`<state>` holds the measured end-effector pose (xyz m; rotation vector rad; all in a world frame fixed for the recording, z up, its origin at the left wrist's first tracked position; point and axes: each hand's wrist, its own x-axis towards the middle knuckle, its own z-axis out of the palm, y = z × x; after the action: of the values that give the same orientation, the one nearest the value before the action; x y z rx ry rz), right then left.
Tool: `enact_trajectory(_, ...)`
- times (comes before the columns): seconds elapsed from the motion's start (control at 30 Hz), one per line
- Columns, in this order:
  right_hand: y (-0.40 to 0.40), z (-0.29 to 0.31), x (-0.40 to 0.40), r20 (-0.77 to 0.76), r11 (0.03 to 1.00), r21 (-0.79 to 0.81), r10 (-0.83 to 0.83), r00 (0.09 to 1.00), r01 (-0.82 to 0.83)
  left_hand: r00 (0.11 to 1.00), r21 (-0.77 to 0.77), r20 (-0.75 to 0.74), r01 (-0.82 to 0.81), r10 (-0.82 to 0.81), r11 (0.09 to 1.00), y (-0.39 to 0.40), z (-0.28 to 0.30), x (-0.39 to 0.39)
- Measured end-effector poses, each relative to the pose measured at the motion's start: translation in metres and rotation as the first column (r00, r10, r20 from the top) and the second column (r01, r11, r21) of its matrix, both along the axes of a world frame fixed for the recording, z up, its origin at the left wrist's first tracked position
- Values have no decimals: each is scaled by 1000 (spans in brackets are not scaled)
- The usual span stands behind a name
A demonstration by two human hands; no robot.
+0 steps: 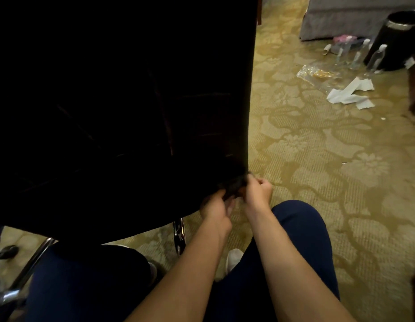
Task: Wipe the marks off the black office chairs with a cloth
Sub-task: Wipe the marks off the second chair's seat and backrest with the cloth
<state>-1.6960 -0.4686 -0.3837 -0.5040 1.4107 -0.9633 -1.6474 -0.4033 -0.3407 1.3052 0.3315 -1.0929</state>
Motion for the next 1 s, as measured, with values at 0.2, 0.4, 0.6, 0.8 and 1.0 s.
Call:
enact_trajectory(0.2, -15, 18, -16, 74, 996, -79, -37, 997, 42, 993, -34, 106, -52, 55, 998, -32, 13, -33)
enact_trajectory(0.4, 5, 5, -3, -176, 994, 42, 105, 979, -100, 977, 114, 207, -82, 57, 990, -3, -15, -20)
enact_trajectory(0.6, 18, 68, -1, -105, 963, -257, 49, 993, -75, 943, -116, 257, -186, 211, 976, -2, 34, -11)
enact_trajectory(0.8, 29, 118, 13, -84, 872, -486, 16, 996, -55, 873, -242, 434, -124, 222, 962, 8, 75, 1)
enact_trajectory(1.0, 33, 64, 7, -184, 977, -82, 177, 967, -194, 895, 26, 442, -80, 60, 996, 20, 19, -3)
